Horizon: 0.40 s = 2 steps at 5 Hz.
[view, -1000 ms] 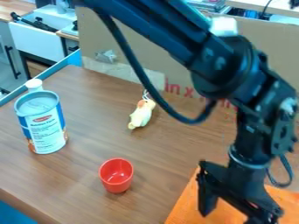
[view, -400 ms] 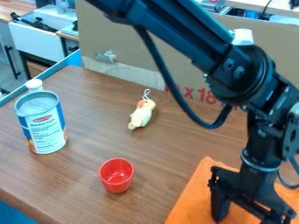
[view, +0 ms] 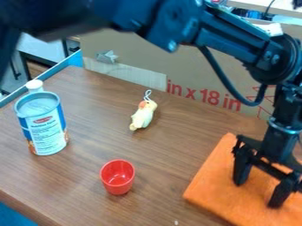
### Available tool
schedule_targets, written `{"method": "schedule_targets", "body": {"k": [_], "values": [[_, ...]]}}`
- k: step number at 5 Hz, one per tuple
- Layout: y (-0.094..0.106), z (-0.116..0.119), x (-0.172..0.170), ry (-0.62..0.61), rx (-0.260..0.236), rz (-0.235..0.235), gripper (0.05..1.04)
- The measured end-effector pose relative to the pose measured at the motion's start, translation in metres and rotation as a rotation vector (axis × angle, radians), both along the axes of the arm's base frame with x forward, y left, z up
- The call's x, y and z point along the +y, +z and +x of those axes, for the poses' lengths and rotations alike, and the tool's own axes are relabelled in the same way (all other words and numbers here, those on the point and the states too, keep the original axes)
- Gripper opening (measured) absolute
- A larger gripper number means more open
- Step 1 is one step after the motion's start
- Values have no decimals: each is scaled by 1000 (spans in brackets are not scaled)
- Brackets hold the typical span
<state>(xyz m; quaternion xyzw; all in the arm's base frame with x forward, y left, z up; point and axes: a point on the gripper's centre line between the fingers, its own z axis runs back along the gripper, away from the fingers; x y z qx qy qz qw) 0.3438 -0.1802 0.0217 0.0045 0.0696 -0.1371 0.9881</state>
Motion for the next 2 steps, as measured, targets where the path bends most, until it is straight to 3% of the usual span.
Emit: {"method": "schedule_targets", "body": {"k": [1, 2], "values": [[4, 23, 3, -37, -17, -3, 1001], [5, 31, 6, -33, -44, -13, 1001]]}}
